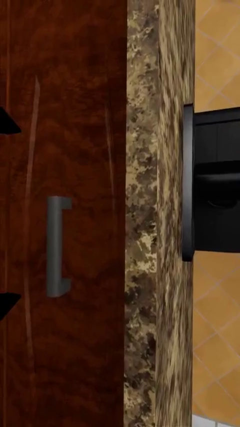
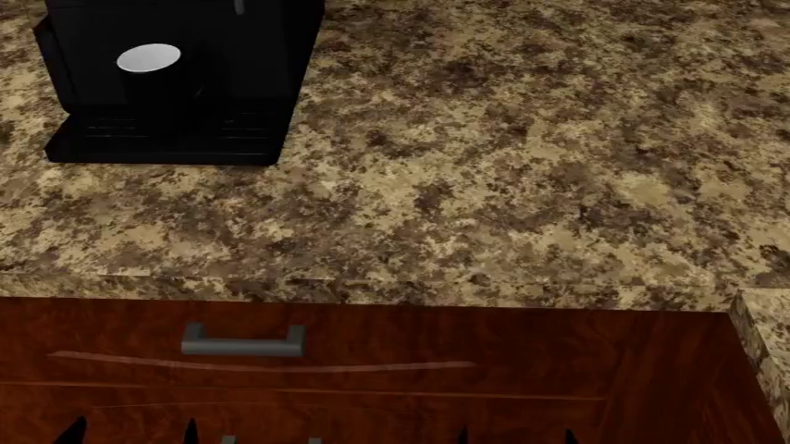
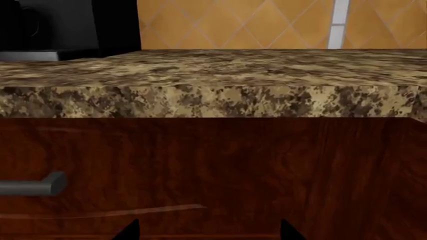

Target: Pick the mug from under the coffee machine dispenser and place it on the counter.

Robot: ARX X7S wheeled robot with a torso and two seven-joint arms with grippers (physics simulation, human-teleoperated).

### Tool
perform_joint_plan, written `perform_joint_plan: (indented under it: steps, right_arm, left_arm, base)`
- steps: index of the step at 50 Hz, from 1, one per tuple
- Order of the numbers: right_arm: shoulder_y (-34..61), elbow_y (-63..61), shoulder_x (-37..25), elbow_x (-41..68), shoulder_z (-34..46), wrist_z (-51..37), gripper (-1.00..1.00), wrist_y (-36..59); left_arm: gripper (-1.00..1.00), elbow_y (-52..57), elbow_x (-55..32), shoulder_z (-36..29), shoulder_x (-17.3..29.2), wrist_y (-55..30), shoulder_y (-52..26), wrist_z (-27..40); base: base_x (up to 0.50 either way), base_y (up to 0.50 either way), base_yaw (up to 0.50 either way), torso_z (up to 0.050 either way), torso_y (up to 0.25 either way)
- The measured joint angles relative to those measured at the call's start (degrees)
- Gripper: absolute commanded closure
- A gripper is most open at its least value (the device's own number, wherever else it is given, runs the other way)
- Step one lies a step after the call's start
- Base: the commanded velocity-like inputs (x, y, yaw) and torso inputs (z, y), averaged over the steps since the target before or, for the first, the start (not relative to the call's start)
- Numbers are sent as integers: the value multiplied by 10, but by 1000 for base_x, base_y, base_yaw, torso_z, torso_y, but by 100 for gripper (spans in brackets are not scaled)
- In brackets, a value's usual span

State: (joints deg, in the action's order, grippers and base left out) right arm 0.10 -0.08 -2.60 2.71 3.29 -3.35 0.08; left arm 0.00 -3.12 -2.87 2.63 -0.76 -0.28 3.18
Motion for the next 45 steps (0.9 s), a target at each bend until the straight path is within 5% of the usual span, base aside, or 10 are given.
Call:
perform_joint_plan:
  steps: [45]
  right_arm:
    - [1, -3, -32, 25, 42, -42, -100, -14]
  left_arm:
    - [-100, 7, -34, -34, 35, 23, 5, 36]
  base:
    - [0, 0, 0, 42, 0]
